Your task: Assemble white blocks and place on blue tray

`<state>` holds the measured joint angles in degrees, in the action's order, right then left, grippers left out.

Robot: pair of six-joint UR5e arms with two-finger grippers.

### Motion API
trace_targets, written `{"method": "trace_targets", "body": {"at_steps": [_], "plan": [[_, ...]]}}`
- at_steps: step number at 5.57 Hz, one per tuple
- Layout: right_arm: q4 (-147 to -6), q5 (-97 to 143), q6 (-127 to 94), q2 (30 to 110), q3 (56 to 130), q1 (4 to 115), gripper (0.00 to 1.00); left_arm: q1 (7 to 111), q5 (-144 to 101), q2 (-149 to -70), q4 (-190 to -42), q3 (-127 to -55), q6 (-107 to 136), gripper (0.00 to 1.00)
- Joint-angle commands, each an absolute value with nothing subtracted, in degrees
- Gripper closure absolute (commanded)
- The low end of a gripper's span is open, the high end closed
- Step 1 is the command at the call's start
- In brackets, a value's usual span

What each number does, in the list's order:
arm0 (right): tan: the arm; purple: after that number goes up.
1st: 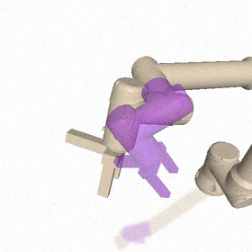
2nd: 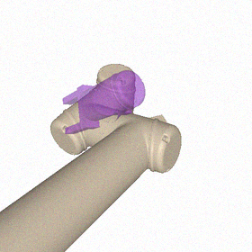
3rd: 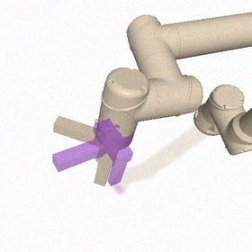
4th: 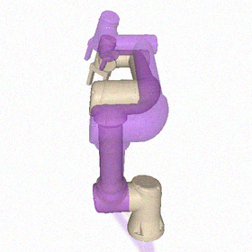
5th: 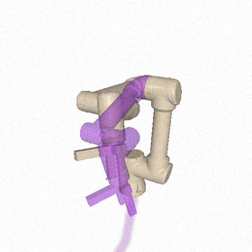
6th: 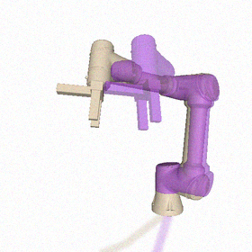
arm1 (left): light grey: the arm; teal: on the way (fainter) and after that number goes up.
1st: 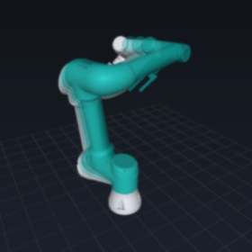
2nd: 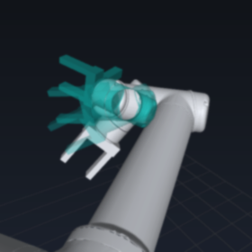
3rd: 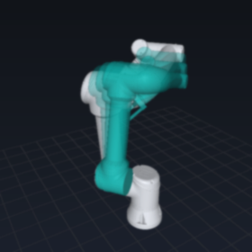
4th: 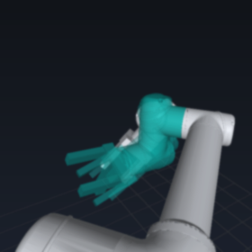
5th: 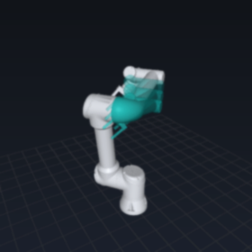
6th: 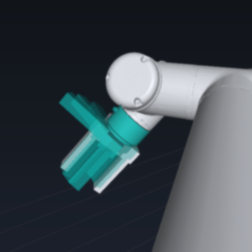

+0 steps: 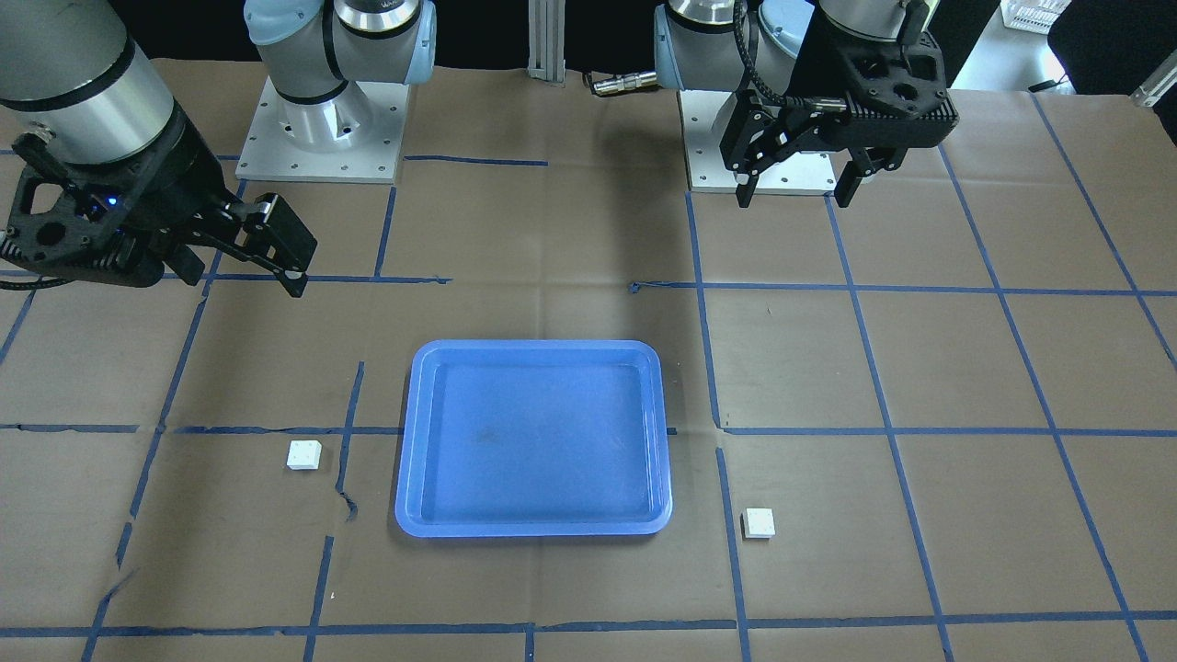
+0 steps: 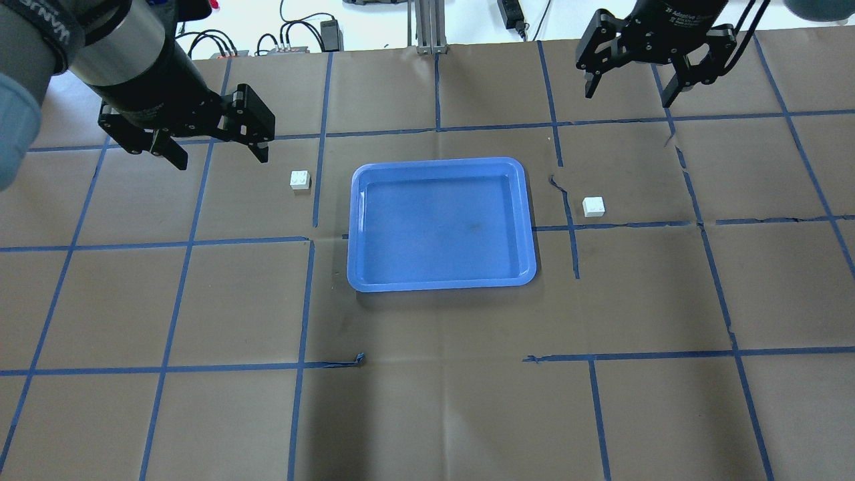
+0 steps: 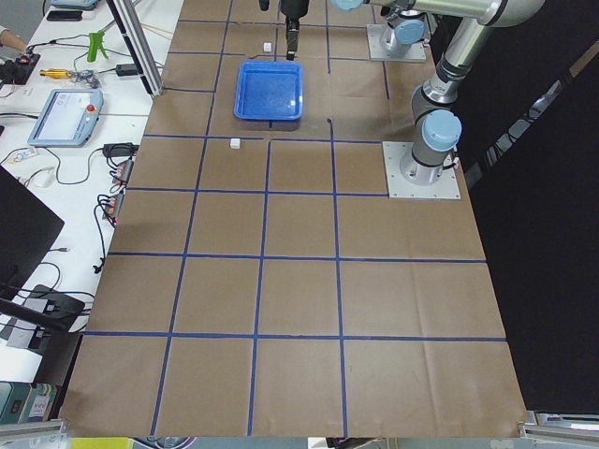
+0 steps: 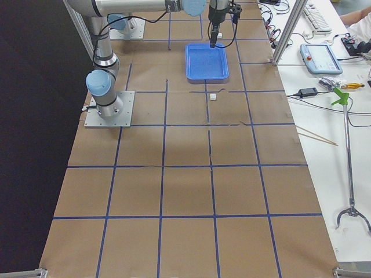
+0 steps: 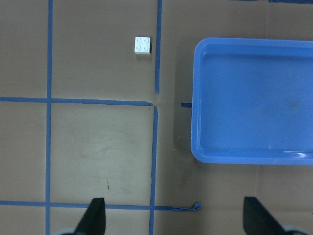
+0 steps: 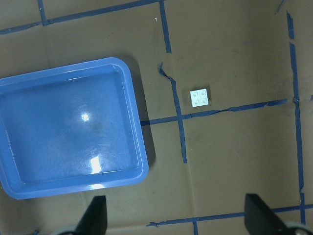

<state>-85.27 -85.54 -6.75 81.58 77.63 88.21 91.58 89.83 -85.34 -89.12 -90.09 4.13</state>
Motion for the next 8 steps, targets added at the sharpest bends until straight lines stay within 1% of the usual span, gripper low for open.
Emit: {"method": "trace_targets", "body": {"at_steps": [1, 3, 4, 5, 6, 7, 8], "plan": [[-83.32, -85.25, 13.44, 82.61, 77.60, 88.07, 0.00, 91.58, 89.82, -85.34, -89.12, -90.09, 4.13, 0.01], [-82.88, -85.96, 42.48, 82.10, 78.13, 85.80, 0.00, 91.58, 89.82, -85.34, -89.12, -90.09, 4.13, 0.01], [-83.40, -85.78, 65.25, 80.78, 78.31, 82.65, 0.00, 91.58, 89.82, -85.34, -89.12, -90.09, 4.13, 0.01], [-83.50, -84.82, 81.40, 79.29, 79.01, 77.83, 0.00, 91.58, 89.82, -85.34, -89.12, -90.09, 4.13, 0.01], [-83.41, -83.42, 91.22, 77.36, 79.97, 74.74, 0.00, 91.67, 89.82, -85.34, -89.12, -90.09, 4.13, 0.01], [-83.50, -75.49, 100.80, 75.86, 81.55, 72.27, 0.00, 91.58, 89.91, -84.82, -89.21, -90.44, 4.13, 0.01], [-83.58, -69.23, 109.51, 74.11, 85.04, 70.25, 0.00, 91.58, 89.91, -84.55, -89.21, -90.53, 4.04, 0.01]]}}
